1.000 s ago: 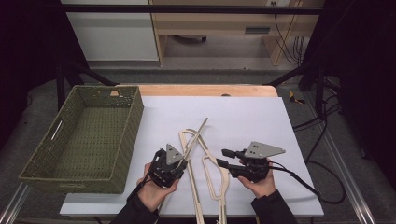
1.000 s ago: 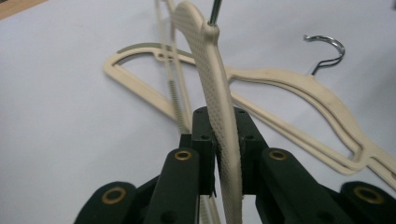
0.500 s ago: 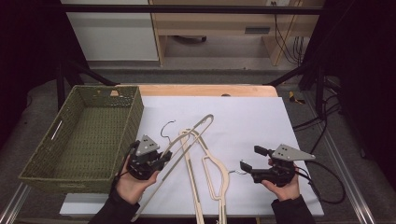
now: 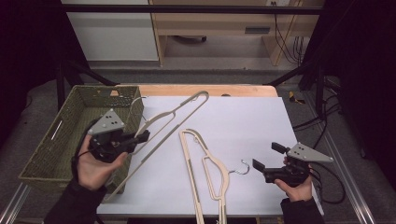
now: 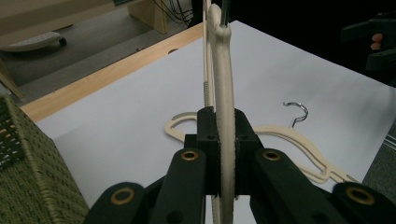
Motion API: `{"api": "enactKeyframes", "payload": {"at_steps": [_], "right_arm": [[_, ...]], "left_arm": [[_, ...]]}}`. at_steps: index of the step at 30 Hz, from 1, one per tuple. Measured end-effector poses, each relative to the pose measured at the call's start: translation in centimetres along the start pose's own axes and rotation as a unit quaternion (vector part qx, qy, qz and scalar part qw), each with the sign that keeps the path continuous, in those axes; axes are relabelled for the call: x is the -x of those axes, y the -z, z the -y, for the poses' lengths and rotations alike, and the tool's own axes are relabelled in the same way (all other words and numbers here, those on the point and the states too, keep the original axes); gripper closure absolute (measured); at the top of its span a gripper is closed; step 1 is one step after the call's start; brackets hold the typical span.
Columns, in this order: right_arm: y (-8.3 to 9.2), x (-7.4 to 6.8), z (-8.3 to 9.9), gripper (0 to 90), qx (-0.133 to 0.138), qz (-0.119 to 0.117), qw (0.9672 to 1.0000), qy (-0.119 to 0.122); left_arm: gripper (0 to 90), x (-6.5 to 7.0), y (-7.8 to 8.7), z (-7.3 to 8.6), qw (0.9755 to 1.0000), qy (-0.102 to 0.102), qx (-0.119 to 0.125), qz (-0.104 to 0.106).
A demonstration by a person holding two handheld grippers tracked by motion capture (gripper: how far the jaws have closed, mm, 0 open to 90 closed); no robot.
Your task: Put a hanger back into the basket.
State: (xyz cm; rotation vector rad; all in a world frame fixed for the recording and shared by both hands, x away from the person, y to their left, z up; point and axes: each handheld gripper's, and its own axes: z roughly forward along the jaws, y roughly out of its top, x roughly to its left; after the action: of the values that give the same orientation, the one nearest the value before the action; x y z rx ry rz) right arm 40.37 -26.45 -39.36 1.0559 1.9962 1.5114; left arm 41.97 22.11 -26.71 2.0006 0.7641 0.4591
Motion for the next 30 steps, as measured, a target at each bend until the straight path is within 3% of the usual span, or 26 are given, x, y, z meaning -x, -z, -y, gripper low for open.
{"api": "enactKeyframes", "payload": {"at_steps": [2,7,11,16,19,24,30], "right_arm": [[0.3,0.1,-0.1,2.6,0.004,0.001,1.0,-0.002],[1.0,0.4,-0.3,1.9,0.013,0.005,0.9999,-0.002],[1.3,0.5,-0.4,1.9,0.016,0.009,0.9998,-0.003],[1.4,0.7,-0.5,1.8,0.016,0.009,0.9998,-0.001],[1.3,0.6,-0.5,1.8,0.014,0.009,0.9999,-0.003],[1.1,0.5,-0.4,1.6,0.01,0.007,0.9999,0.001],[0.9,0.4,-0.3,1.6,0.008,0.007,0.9999,-0.002]], "left_arm": [[85.4,-0.9,0.6,-0.5,0.9999,-0.003,0.002,0.01],[85.4,-3.1,2.4,-1.3,0.9998,-0.011,0.013,0.006],[85.4,-5.1,4.0,-1.6,0.9996,-0.017,0.022,-0.007],[85.3,-7.7,5.4,-1.5,0.9994,-0.021,0.005,-0.026],[85.3,-9.4,5.9,-1.1,0.9993,-0.008,-0.006,-0.035],[85.1,-12.1,6.6,0.2,0.9984,-0.017,0.001,-0.053],[85.2,-14.9,6.7,2.3,0.9974,-0.01,-0.02,-0.068]]}}
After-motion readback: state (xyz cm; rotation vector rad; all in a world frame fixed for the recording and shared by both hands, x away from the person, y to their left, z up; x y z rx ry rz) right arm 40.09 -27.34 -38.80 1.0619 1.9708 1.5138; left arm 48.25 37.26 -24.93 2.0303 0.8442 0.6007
